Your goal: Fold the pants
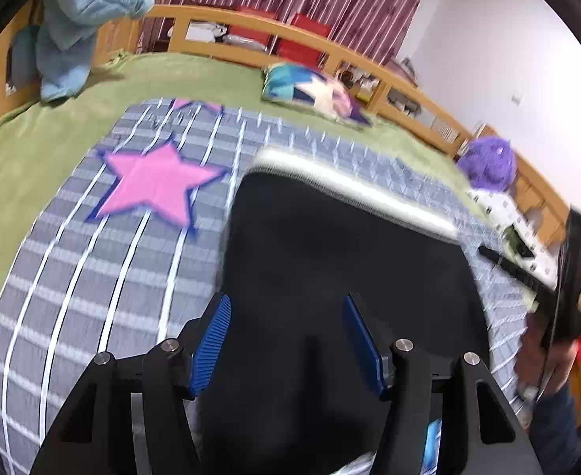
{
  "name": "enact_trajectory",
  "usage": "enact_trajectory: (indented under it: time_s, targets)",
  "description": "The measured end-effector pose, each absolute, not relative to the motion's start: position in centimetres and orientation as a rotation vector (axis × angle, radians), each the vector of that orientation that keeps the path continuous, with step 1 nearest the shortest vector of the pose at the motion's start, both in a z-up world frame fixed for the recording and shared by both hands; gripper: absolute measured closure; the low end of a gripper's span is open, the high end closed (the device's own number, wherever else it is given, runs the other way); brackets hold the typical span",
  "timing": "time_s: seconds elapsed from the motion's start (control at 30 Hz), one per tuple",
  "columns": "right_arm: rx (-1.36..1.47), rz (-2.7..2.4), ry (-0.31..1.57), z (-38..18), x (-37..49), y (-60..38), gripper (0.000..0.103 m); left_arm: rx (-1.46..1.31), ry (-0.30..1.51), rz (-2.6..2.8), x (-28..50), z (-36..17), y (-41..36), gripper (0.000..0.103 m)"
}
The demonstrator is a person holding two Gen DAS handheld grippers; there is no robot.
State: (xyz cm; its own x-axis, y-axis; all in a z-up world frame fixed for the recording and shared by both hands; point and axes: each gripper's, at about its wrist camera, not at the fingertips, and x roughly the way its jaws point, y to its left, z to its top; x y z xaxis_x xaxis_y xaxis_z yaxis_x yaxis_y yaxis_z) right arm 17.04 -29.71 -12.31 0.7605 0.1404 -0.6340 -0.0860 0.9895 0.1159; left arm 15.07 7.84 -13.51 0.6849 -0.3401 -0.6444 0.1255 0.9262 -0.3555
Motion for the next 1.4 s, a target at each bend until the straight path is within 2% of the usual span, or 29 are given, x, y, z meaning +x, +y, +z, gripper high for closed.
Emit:
enact_trajectory:
  time_s: [0.07,0.23,0.37,0.6,0.7,0.83,1.1,1.27,1.4]
  targets:
    - [0.018,0.152,0.66,-11.3,17.0,-27.7,0.062,-0.29,0.776,-0.297,17.1,-12.7,6.6,0.046]
    - [0.033,0.172,0.705,-12.2,21.3,-24.9,0.062,-0.237,0.789,-0.27,23.3,-12.6,2.7,0.046]
    - [0.048,0.167,0.766,-14.9,24.4,-24.7,0.062,-0.144,0.836,-0.202,27.5,-15.2,0.9,0.043]
    - [0.073,0.153,0.769,-16.5,25.5,-25.5,0.062,-0.125,0.855,-0.165,28.7,-16.9,1.3,0.036]
    - [0.048,0.141,0.765,-16.3,25.0,-25.1,0.062,-0.074,0.873,-0.166,27.7,-16.6,1.1,0.035]
    - [-0.061,0.133,0.774,-16.0,22.2,-24.3,0.047,0.028,0.913,-0.154,24.6,-16.3,1.0,0.03]
    - [-0.062,0.154,0.767,-16.7,13.0,-25.7,0.047,-0.072,0.948,-0.127,15.7,-17.5,4.8,0.028]
    - [0.045,0.141,0.838,-18.0,7.5,-27.7,0.047,-0.177,0.98,-0.138,10.9,-18.4,6.3,0.025]
    - [0.09,0.151,0.91,-17.9,5.0,-28.3,0.047,-0.13,0.991,-0.109,6.9,-17.5,5.7,0.026]
